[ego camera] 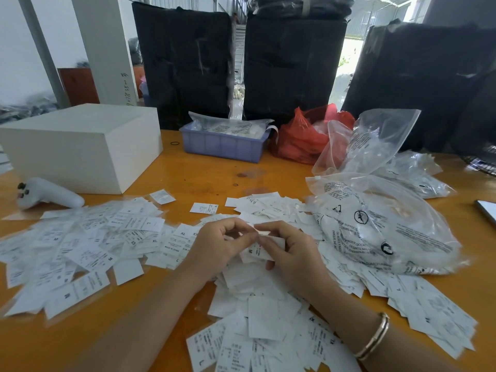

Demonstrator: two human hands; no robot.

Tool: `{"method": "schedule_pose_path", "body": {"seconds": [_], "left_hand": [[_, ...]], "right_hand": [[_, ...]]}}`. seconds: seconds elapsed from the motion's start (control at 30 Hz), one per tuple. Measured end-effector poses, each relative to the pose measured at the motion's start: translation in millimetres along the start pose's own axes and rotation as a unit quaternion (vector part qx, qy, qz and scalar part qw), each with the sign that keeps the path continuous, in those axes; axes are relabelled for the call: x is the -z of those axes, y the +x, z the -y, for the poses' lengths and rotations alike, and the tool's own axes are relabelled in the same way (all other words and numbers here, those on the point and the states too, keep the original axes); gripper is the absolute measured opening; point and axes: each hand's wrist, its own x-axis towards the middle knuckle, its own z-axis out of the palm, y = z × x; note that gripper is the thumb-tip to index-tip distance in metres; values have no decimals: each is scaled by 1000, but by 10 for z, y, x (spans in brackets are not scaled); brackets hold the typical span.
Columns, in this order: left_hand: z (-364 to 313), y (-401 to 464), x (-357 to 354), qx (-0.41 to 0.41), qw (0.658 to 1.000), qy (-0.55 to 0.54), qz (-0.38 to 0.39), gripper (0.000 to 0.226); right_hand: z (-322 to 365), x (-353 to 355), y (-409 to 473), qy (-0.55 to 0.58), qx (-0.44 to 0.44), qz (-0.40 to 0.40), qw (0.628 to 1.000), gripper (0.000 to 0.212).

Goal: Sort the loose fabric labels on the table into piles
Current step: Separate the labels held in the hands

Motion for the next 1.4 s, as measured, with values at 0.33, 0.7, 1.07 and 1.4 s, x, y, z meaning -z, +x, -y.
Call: {"method": "schedule_pose_path", "body": {"seconds": [0.33,0.7,1.07,1.4], "left_hand": [[-46,17,41,50,995,-83,-28,10],[1,-11,8,-25,999,41,-1,9],[-20,-18,9,36,997,-27,-57,7],[-67,-25,28,50,997,-25,-44,17]], "right_hand": [[-97,44,62,125,-21,-30,991,37],[-90,43,58,113,-23,-37,993,26],[-7,1,14,-4,-11,31,999,29],[-46,45,44,143,-69,-33,987,20]]}}
